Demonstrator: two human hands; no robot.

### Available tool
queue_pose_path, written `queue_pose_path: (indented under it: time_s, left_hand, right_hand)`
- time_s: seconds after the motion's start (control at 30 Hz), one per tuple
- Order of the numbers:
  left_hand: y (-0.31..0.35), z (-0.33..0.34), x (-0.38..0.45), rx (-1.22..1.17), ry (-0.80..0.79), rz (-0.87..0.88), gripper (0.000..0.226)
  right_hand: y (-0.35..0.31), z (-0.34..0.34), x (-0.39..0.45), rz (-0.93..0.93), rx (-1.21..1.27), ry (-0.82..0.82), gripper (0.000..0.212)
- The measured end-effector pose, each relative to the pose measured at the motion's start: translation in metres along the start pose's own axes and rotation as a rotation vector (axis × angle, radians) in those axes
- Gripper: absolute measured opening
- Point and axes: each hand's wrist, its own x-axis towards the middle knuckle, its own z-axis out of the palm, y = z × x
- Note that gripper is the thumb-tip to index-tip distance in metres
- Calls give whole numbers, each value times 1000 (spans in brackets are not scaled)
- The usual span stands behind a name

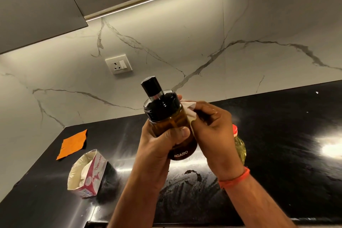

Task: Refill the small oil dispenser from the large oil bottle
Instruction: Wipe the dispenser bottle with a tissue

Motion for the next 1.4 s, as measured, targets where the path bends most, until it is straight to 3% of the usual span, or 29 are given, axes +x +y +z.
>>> queue_pose_path:
  time_s: [0.1, 0.3, 0.5, 0.7, 0.8, 0.93, 1.07, 1.1, 1.23, 1.3, 1.4]
  left_hand:
    - [-1, -2, 3, -19, 107, 9, 51]
    - [-1, -7, 4, -16, 215, 39, 40]
    - [1, 3, -3, -1, 265, 87, 35]
    - [2, 17, -12, 18, 308, 71, 57]
    - [0, 16, -13, 44, 288, 62, 54]
    - [-1, 8, -14, 35, 250, 21, 48]
    - [6, -2, -8, 22, 149, -63, 81]
    - [6, -3, -7, 14, 142, -65, 80]
    - [5, 1, -8, -54, 176, -20, 47]
    - [6, 6, -9, -52, 234, -5, 43]
    - [7, 10, -8, -19, 303, 11, 56]
  right_hand:
    - [1, 3, -12, -37, -59, 42, 20]
    - [2, 10, -40, -339, -418, 72, 23]
    - [-4, 21, -46, -408, -425, 79, 18]
    - [4, 32, -36, -310, -301, 28, 36]
    - [10, 31, -37, -134, -101, -83, 42]
    - [13, 22, -37, 16, -27, -200, 42]
    - [7, 10, -30, 158, 125, -314, 70]
    - [6, 8, -27, 172, 124, -346, 70]
    - [3, 12, -29, 46, 5, -357, 48]
    - [4, 17, -37, -66, -114, -287, 55]
    - [13, 20, -47, -192, -292, -199, 77]
